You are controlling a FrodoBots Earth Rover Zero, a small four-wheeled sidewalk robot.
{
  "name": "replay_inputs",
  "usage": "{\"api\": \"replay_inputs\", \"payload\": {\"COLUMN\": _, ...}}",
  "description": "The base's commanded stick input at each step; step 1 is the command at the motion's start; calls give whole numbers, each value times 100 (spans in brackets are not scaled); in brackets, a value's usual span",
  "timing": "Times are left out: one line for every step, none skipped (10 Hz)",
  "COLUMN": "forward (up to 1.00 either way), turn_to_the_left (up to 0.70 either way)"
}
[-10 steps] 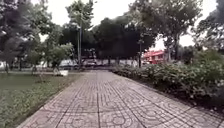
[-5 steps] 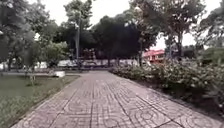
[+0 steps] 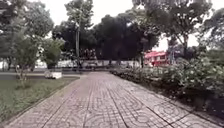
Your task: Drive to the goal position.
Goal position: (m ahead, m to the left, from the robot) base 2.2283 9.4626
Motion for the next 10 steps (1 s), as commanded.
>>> {"api": "replay_inputs", "payload": {"forward": 100, "turn_to_the_left": 0}}
{"api": "replay_inputs", "payload": {"forward": 100, "turn_to_the_left": 0}}
{"api": "replay_inputs", "payload": {"forward": 100, "turn_to_the_left": 10}}
{"api": "replay_inputs", "payload": {"forward": 100, "turn_to_the_left": 27}}
{"api": "replay_inputs", "payload": {"forward": 100, "turn_to_the_left": 13}}
{"api": "replay_inputs", "payload": {"forward": 100, "turn_to_the_left": 0}}
{"api": "replay_inputs", "payload": {"forward": 100, "turn_to_the_left": 0}}
{"api": "replay_inputs", "payload": {"forward": 100, "turn_to_the_left": 0}}
{"api": "replay_inputs", "payload": {"forward": 100, "turn_to_the_left": 0}}
{"api": "replay_inputs", "payload": {"forward": 100, "turn_to_the_left": 0}}
